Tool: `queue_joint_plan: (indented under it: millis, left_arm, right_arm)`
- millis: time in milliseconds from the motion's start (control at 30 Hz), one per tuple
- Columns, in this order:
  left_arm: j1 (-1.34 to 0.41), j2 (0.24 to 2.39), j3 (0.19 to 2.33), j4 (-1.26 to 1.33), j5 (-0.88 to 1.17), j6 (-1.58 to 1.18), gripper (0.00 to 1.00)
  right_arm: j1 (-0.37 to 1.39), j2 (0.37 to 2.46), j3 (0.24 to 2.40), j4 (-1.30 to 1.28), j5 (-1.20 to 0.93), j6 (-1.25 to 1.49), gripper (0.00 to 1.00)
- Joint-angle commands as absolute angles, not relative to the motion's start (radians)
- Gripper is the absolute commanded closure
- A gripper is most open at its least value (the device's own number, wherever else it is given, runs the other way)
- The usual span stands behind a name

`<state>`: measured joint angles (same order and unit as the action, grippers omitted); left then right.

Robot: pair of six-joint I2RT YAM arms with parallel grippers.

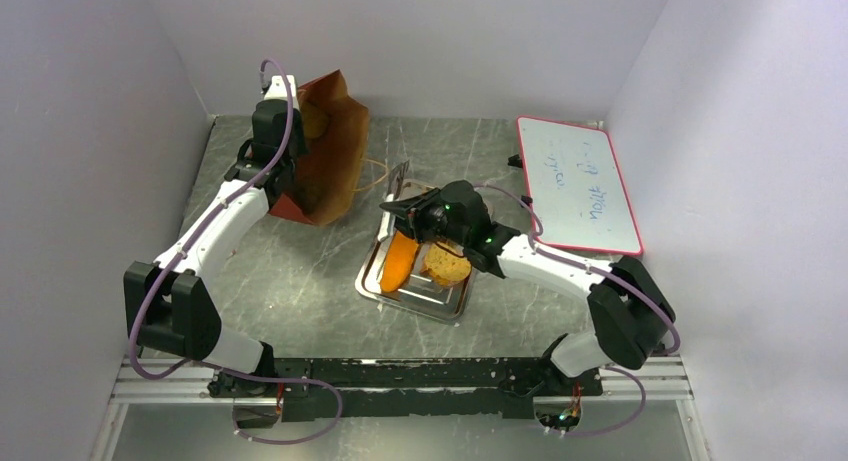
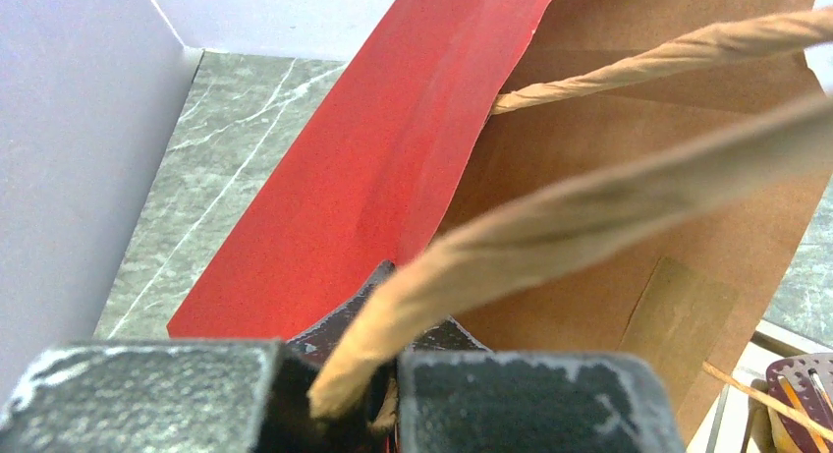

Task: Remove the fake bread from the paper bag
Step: Move the container to the center of the board.

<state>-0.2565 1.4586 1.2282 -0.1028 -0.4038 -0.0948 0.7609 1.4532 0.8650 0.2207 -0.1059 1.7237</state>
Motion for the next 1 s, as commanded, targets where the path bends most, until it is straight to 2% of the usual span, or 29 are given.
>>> queue_joint_plan:
  millis: [0,367,967]
  left_arm:
    - [-0.249,1.430,1.224,-0.082,-0.391,-0.108,0.93]
    - [-0.249,1.432,1.225,-0.085,-0.382,-0.113,0.93]
    - [-0.249,1.448,1.200,-0.056,-0.386,-0.115,0.93]
  right_arm:
    - [0.762,1.445,0.827,0.331,-0.061,1.848,1.00]
    - [0.756,1.492,0.743,0.397,-0.040,1.922,1.00]
    - [0.675,1.678,0.739,0.552,-0.119,1.971,1.00]
